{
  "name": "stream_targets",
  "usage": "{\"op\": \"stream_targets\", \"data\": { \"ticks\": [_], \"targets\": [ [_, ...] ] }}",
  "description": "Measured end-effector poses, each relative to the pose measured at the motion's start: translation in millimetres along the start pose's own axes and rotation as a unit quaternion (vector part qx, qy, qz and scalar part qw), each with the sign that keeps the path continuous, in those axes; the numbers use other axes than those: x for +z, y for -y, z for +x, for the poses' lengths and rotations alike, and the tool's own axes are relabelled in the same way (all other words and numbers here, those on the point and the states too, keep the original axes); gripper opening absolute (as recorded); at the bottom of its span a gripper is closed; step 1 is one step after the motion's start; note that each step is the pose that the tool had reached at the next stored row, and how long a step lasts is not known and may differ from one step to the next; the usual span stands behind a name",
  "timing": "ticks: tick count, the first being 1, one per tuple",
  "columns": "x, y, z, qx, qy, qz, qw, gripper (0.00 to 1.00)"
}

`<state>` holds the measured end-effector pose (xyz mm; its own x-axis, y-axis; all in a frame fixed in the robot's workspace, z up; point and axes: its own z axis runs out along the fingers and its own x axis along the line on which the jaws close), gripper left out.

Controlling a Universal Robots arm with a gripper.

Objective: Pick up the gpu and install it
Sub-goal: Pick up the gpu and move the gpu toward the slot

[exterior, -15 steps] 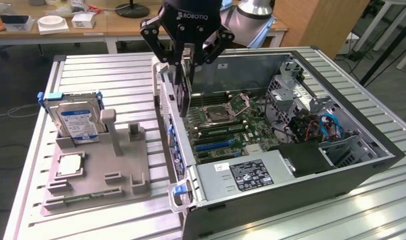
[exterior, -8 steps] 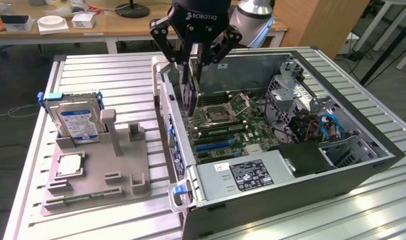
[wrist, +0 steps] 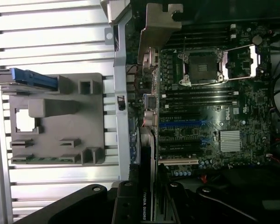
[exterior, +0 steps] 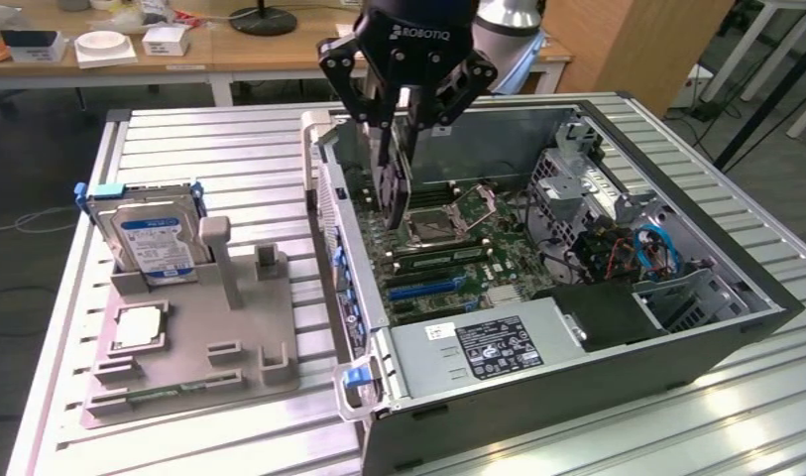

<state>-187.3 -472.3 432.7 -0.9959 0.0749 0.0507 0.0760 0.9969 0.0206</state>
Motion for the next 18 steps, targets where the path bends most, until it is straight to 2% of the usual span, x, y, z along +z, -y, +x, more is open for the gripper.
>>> {"op": "stream_targets", "data": {
  "ticks": [18],
  "targets": [
    [-0.9,-3.4,-34.0,-0.003,-0.0009,0.0002,1.0,0.26]
  ]
}}
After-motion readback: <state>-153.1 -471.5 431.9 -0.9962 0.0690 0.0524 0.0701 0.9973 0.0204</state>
